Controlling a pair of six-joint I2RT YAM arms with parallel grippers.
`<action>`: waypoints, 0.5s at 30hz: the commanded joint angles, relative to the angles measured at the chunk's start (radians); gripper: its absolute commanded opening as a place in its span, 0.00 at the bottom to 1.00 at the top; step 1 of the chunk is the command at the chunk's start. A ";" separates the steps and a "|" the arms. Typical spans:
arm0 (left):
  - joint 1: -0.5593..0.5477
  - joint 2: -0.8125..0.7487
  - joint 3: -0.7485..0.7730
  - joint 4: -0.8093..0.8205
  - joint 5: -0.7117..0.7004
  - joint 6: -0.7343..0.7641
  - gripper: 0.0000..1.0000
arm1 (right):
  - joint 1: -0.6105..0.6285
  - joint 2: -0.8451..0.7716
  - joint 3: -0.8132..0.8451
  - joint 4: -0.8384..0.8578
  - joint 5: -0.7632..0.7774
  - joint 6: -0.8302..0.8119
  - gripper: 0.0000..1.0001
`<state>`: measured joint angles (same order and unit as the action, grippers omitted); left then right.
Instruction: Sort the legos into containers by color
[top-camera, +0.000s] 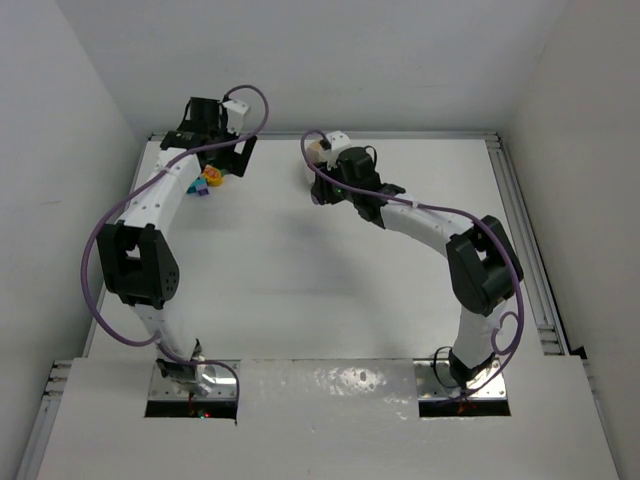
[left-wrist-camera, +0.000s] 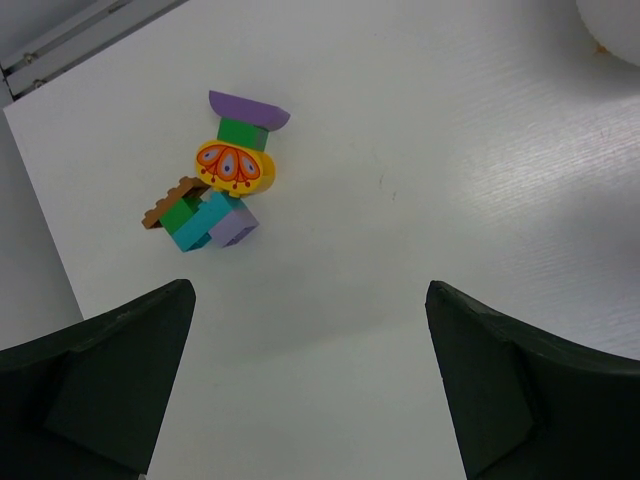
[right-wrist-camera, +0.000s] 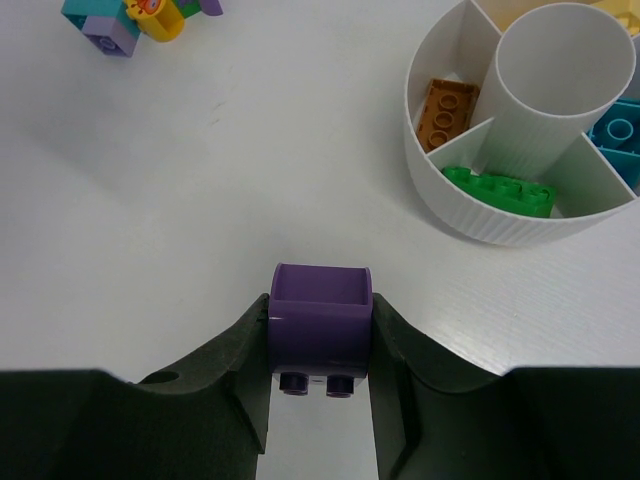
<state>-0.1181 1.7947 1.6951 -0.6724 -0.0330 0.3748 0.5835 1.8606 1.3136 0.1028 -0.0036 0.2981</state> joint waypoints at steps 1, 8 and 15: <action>-0.009 -0.011 -0.002 0.050 0.013 -0.022 1.00 | -0.005 -0.044 0.047 0.026 -0.029 -0.001 0.00; -0.009 -0.017 -0.018 0.068 0.007 -0.051 1.00 | -0.008 -0.051 0.050 0.020 -0.029 -0.007 0.00; -0.009 -0.043 -0.055 0.123 -0.077 -0.161 1.00 | -0.028 -0.084 0.045 -0.003 -0.024 -0.010 0.00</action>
<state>-0.1181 1.7935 1.6596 -0.6163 -0.0525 0.2848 0.5732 1.8481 1.3190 0.0898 -0.0166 0.2943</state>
